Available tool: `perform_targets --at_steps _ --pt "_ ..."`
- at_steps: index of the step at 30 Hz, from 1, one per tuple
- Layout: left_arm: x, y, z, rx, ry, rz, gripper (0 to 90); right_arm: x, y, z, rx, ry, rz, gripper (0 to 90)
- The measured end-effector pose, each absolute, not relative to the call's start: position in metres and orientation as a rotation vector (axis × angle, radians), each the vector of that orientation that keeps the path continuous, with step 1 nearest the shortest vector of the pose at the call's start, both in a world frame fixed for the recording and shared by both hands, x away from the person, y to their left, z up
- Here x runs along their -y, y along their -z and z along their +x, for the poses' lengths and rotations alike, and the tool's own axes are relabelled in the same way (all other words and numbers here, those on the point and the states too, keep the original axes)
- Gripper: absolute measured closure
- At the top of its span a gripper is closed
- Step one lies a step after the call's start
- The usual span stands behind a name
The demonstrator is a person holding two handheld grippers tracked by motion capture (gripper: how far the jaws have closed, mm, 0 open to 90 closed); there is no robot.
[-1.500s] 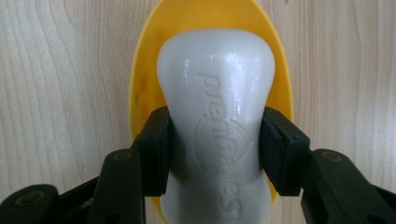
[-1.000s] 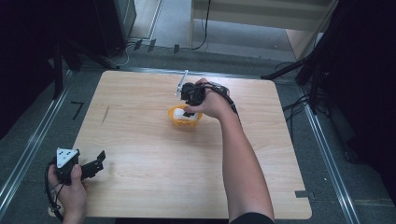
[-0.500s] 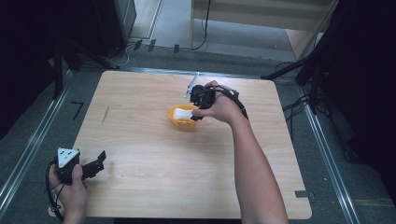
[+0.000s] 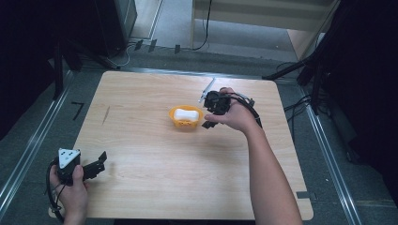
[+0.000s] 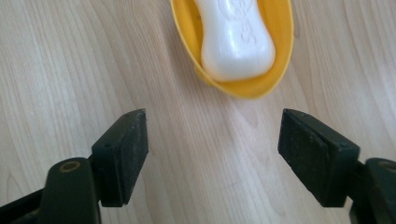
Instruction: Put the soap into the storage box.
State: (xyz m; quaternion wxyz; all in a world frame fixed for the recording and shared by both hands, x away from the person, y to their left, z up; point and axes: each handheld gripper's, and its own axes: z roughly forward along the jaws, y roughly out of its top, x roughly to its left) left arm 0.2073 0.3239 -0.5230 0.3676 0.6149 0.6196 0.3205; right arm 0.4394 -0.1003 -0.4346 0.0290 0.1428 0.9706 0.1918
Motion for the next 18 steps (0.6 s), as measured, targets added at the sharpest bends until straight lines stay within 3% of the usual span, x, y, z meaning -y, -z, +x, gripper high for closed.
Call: perform_targets --at_steps 6,18 --pt "-0.324 0.523 0.207 -1.589 -0.824 1.584 7.2 0.115 0.44 0.43 -3.004 -0.573 0.49 14.5" --pt "-0.323 0.523 0.208 -1.59 -0.827 1.588 7.2 0.141 0.453 0.411 -2.994 -0.556 0.562 4.1"
